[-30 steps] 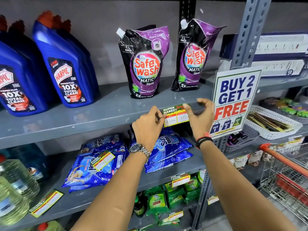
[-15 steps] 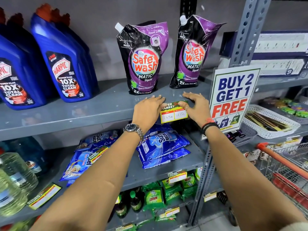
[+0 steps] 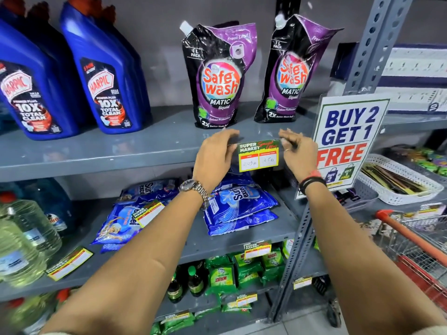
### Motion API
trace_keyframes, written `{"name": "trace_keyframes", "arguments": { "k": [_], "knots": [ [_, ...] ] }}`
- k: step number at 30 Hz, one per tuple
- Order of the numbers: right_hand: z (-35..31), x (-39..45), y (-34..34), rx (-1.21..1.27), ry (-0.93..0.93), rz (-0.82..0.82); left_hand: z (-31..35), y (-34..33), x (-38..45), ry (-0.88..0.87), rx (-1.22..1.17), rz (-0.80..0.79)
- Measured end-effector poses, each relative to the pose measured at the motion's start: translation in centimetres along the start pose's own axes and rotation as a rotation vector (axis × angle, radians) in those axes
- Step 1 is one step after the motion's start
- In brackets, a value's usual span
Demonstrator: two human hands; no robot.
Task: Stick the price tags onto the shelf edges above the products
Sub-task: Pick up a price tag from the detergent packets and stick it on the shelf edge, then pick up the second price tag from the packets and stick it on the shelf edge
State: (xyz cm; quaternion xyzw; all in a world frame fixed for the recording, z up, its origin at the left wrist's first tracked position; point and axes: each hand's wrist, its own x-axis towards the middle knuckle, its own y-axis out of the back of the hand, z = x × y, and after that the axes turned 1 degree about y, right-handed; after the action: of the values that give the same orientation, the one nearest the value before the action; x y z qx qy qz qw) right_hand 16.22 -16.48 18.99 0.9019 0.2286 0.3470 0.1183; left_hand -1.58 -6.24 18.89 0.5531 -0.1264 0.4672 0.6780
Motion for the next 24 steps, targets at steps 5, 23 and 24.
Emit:
{"name": "trace_keyframes", "arguments": {
  "k": [5,23,24],
  "knots": [
    [2.4,-6.7,-3.7,0.071,-0.132,0.294,-4.6,1.1,-7.4,-0.074,0.197,0.144],
    [-1.6,-16.1,-30.2,0.056,-0.479,-0.417,-28.6,4.4,-18.4,1.077,-0.327,-0.172],
    [-1.6,-15.9,-31.8,0.063,-0.527,-0.442,-29.5,4.1,-18.3,1.117,-0.370,-0.176]
  ]
}}
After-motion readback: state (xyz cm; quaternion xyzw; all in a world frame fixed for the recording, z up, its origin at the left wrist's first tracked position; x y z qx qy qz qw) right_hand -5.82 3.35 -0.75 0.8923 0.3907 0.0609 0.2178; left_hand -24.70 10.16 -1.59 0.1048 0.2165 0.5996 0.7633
